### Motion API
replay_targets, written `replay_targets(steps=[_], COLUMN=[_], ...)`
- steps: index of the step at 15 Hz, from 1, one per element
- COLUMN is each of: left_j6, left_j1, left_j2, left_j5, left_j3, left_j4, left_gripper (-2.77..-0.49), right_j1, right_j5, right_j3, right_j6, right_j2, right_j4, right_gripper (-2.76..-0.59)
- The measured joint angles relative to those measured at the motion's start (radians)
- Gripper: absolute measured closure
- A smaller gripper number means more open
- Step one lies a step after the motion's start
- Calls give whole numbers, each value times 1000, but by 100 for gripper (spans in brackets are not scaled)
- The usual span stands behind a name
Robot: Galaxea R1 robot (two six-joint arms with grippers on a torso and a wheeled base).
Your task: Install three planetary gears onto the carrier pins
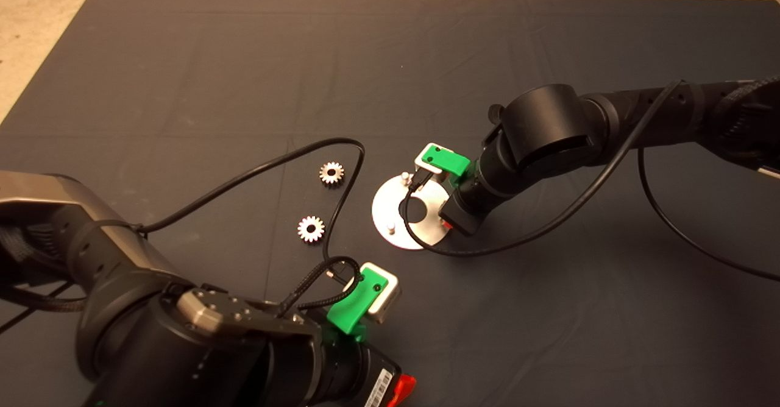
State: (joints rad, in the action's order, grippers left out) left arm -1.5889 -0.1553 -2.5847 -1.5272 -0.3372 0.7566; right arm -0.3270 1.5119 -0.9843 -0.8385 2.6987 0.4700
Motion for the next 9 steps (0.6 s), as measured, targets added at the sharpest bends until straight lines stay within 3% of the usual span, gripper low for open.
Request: replay_targets(steps=[9], left_j6=[0], left_j1=[0], left_j2=[0], left_j5=[0], left_j3=[0], left_j4=[1], left_gripper=[-222], right_j1=[0], right_j5=[-5], right_j3=[-42], right_j6=[1], right_j2=[20], right_j4=[0], right_gripper=[-91])
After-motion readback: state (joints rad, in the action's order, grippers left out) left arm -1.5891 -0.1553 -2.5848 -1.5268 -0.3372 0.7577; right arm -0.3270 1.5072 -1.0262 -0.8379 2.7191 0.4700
